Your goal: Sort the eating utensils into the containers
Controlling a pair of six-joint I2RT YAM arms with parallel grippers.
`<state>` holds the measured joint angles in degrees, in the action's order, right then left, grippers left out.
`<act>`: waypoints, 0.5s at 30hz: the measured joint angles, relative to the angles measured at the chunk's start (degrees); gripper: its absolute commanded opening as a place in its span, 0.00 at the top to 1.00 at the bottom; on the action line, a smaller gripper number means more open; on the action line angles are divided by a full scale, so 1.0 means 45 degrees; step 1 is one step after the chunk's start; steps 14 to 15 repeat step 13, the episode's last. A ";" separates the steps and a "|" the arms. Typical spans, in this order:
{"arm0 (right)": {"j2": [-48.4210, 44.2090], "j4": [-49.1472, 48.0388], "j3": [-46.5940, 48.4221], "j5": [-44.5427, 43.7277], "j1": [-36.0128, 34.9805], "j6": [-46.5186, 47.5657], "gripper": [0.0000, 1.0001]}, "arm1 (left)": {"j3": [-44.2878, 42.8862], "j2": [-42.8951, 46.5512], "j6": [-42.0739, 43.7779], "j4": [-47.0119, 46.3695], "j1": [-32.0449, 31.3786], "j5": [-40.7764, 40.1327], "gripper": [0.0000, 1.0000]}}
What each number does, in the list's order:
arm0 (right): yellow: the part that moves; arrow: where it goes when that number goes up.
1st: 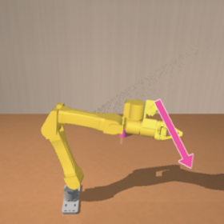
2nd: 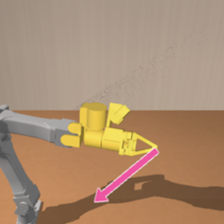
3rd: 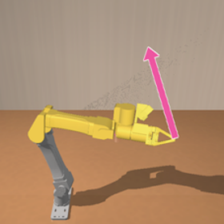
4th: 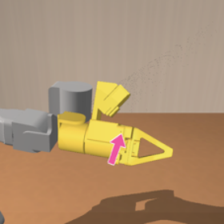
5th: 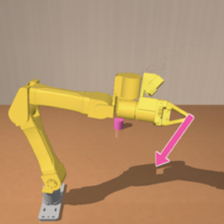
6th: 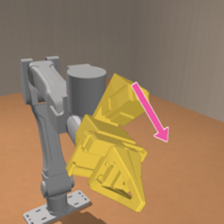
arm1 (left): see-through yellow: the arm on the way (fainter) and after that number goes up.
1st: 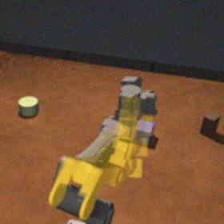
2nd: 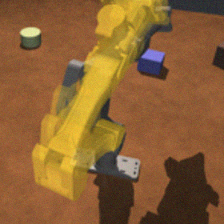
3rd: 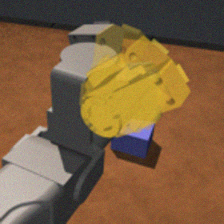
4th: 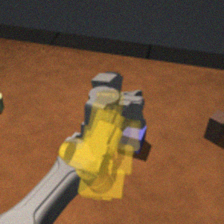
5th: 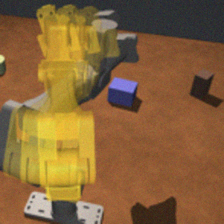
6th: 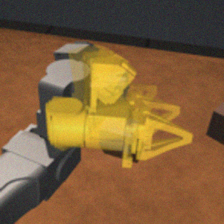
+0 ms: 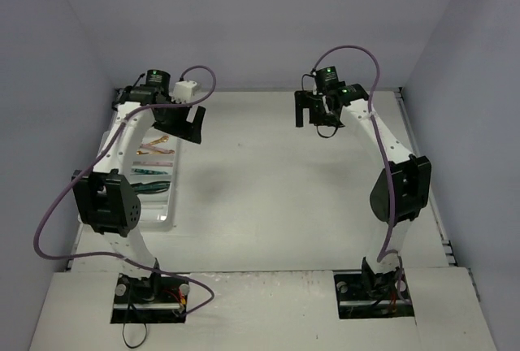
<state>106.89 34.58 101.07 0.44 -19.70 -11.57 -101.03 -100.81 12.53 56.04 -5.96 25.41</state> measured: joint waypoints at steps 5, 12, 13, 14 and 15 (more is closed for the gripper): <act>0.0664 -0.0369 0.0086 0.0195 0.1472 -0.0078 0.00 | 0.0612 -0.0745 -0.2659 -0.1360 -0.1380 -0.2452 0.14; 0.0893 -0.0601 0.0089 0.0447 0.1332 -0.0083 0.00 | 0.0711 -0.1318 -0.3837 -0.2339 -0.2434 -0.4023 0.14; 0.0893 -0.0649 0.0089 0.0468 0.1276 -0.0083 0.00 | 0.0758 -0.1318 -0.3861 -0.2465 -0.2437 -0.4093 0.14; 0.0893 -0.0649 0.0089 0.0468 0.1276 -0.0083 0.00 | 0.0758 -0.1318 -0.3861 -0.2465 -0.2437 -0.4093 0.14; 0.0893 -0.0649 0.0089 0.0468 0.1276 -0.0083 0.00 | 0.0758 -0.1318 -0.3861 -0.2465 -0.2437 -0.4093 0.14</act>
